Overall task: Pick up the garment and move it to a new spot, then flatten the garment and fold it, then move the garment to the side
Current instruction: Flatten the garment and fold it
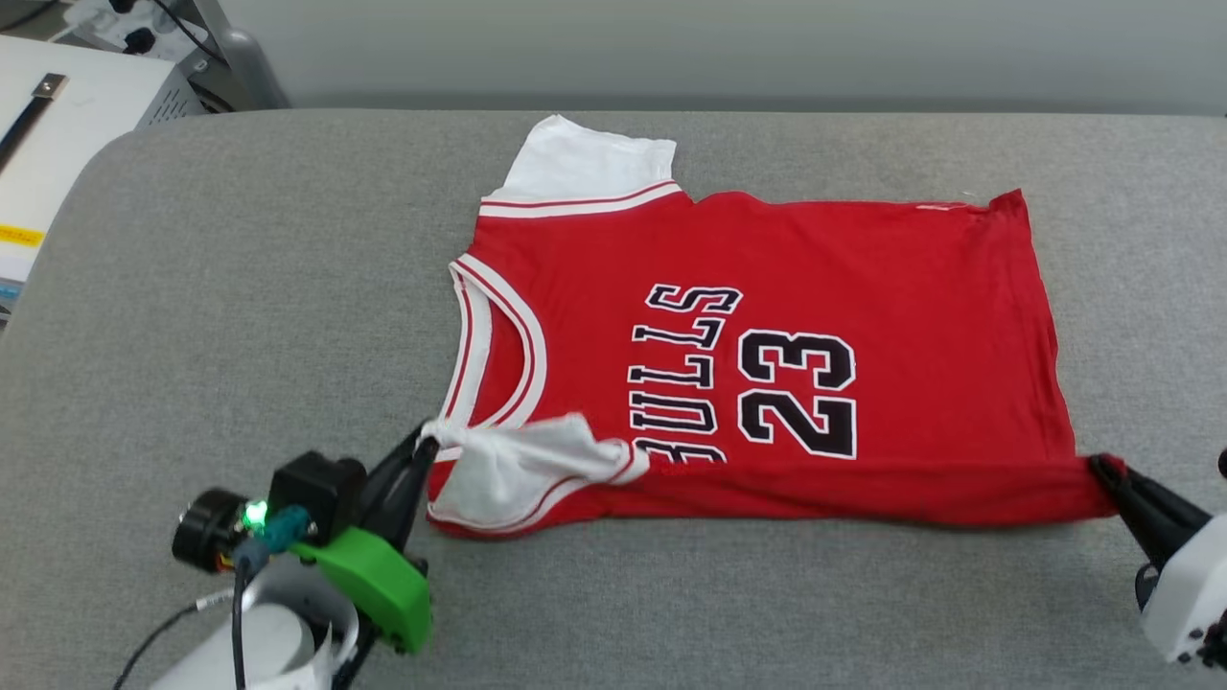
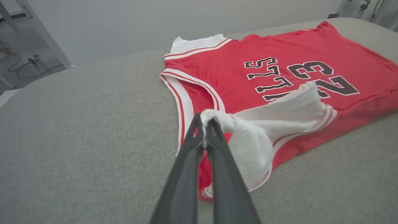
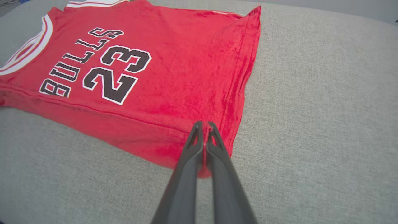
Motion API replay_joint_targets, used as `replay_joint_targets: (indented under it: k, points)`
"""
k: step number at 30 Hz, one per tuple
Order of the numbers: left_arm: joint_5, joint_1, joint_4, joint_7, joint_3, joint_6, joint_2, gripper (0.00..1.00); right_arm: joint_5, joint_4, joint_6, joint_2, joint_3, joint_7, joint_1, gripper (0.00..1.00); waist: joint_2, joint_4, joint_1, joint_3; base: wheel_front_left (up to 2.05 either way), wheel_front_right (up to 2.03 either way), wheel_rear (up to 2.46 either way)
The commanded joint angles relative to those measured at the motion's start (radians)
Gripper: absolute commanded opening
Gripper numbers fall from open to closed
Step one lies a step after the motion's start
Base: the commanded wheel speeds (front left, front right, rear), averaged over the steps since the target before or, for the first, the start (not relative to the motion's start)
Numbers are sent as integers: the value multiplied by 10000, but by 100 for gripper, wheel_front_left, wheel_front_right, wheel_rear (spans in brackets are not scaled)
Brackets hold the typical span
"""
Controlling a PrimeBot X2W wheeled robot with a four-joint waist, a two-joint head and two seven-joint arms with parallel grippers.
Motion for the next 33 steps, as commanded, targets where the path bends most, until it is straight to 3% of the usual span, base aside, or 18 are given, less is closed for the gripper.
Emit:
replay_joint_targets:
  k: [1, 7, 15, 26, 27, 28, 33]
  points:
    - [145, -606, 228, 13, 75, -195, -95, 0, -50, -106, -9, 47, -127, 198, -451, 0, 0, -173, 1, 469, 0, 0, 0]
    - [235, -2317, 1391, 1, 211, -855, -466, 0, -142, 165, -9, 122, -142, 789, -1875, 0, 0, -370, 1, 1424, 0, 0, 0]
    - [373, -3887, 3861, -243, -42, -1736, -1326, 0, -413, 1845, -9, 363, 530, 978, -3774, 0, 0, -375, 1, 2414, 0, 0, 0]
    - [316, -4104, 6392, -720, -357, -2366, -2230, 0, -99, 3432, -9, 596, 1668, 274, -4350, 0, 0, -183, 1, 2122, 0, 0, 0]
    - [293, -4100, 6487, -749, -320, -2389, -2263, 41, -46, 3483, -9, 595, 1679, 145, -4352, 32, 0, -157, 1, 2020, 0, 0, 0]
    - [337, -4139, 6503, -776, -263, -2366, -2247, 100, -24, 3493, -9, 590, 1668, 17, -4346, 100, 0, -127, 1, 1916, 0, 0, 0]
    - [372, -4331, 5961, -834, 259, -2392, -1912, 100, 84, 3151, -9, 419, 1503, -547, -4026, 100, 0, 71, 1, 1256, 0, 0, 0]
